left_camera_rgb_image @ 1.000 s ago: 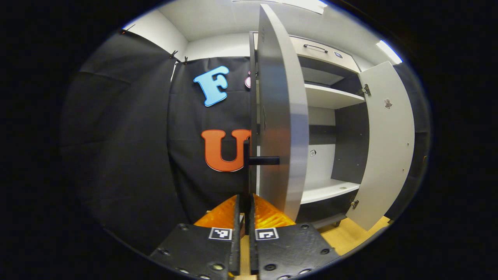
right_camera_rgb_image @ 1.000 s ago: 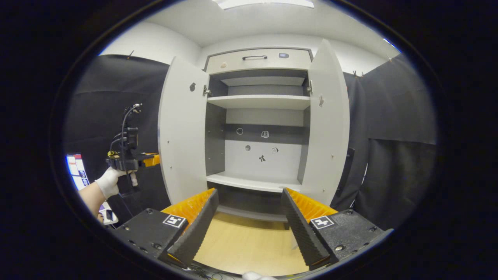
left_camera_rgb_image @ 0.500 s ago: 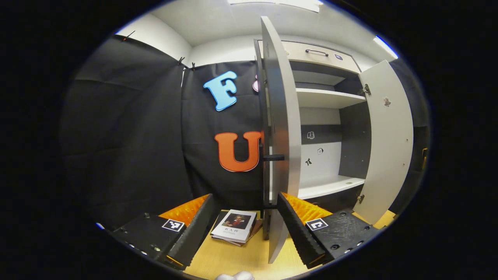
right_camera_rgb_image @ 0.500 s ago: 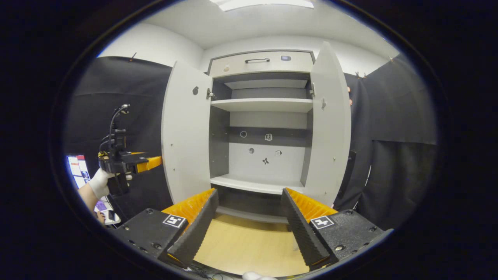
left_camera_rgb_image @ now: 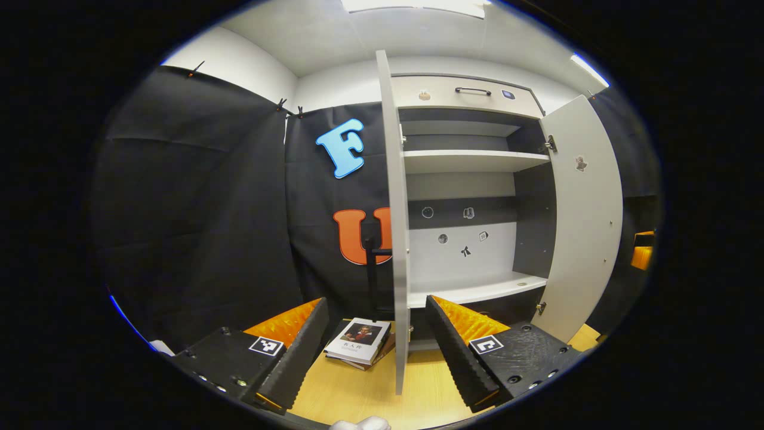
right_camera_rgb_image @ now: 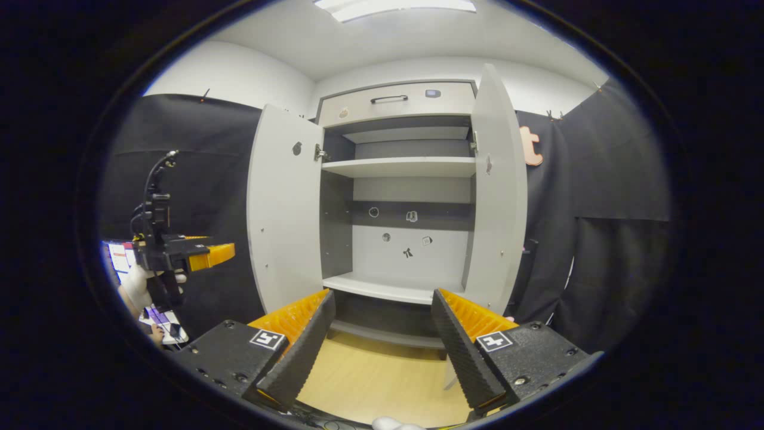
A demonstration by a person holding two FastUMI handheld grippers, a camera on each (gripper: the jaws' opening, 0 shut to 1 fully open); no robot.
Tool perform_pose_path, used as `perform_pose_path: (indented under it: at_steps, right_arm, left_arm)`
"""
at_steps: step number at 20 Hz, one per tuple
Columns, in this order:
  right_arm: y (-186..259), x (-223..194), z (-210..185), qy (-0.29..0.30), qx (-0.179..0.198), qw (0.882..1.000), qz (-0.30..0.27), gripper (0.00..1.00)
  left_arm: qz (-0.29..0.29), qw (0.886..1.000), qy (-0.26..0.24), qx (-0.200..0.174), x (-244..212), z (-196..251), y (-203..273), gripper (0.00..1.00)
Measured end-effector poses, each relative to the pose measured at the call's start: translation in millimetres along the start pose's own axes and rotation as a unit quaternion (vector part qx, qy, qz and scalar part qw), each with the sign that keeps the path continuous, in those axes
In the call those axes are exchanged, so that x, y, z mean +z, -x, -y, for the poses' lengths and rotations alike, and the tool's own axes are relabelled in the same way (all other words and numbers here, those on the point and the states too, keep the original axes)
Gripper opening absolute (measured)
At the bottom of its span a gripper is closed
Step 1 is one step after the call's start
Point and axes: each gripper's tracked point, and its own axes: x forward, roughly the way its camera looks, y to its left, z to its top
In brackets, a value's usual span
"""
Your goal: Open the right door of the double-door shoe cabinet with the right hand, and open the left door with the left hand.
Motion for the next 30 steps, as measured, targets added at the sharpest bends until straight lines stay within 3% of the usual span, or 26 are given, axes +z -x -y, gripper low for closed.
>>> perform_pose_path:
  at_steps: [8, 13, 30]
  right_arm:
    - [21, 8, 36, -0.005, -0.022, 1.000, 0.009, 1.00]
    - [37, 3, 55, -0.013, -0.047, 0.999, 0.005, 1.00]
    - [47, -7, 68, -0.015, -0.087, 0.996, 0.009, 1.00]
  left_arm:
    - [0.025, 0.999, -0.020, -0.007, 41, 71, 64, 0.96]
    - [0.027, 0.999, -0.016, -0.017, 39, 105, 87, 0.96]
    - [0.021, 1.000, -0.008, -0.006, 23, 120, 110, 0.96]
